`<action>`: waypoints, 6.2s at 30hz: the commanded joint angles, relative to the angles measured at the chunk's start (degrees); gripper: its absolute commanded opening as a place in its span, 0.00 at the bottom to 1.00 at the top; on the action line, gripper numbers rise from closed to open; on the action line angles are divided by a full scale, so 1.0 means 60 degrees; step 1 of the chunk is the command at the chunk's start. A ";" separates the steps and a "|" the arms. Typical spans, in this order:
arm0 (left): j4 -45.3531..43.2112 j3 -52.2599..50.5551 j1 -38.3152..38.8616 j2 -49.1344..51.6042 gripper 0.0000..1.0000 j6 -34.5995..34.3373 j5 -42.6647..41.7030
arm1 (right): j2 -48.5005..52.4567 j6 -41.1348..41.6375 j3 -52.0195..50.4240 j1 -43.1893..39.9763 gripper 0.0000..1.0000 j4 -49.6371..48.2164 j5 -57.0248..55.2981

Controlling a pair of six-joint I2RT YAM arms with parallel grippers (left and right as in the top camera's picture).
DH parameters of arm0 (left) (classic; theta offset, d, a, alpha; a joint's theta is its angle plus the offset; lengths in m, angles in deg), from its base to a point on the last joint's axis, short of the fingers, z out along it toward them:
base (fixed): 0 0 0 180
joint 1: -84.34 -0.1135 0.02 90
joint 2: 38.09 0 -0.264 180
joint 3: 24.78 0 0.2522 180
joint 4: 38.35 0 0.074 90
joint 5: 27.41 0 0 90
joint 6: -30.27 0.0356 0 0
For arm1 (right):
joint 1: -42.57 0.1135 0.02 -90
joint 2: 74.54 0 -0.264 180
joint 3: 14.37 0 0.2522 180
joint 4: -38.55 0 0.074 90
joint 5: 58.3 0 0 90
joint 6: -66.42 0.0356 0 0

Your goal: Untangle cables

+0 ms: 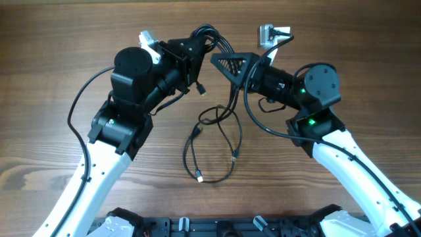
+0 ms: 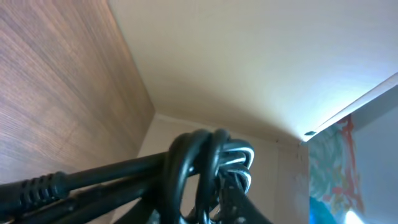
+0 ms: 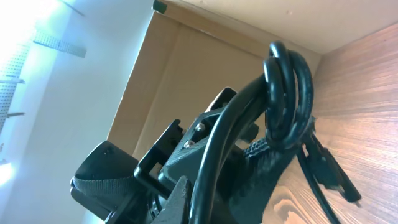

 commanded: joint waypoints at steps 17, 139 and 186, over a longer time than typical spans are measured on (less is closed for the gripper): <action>-0.0036 0.0069 0.0044 0.0058 0.06 0.0018 0.0441 | -0.0033 0.0113 0.0091 0.0084 0.04 0.0270 0.0951; 0.2568 0.0069 0.0018 -0.1279 0.04 1.5016 -0.1993 | -0.0033 -1.0251 0.0091 -0.0707 0.71 0.2459 0.1993; 0.2929 0.0069 0.0018 -0.1279 0.04 1.2641 0.0481 | -0.0036 -0.8021 0.0091 -0.0707 0.05 0.4408 -0.1716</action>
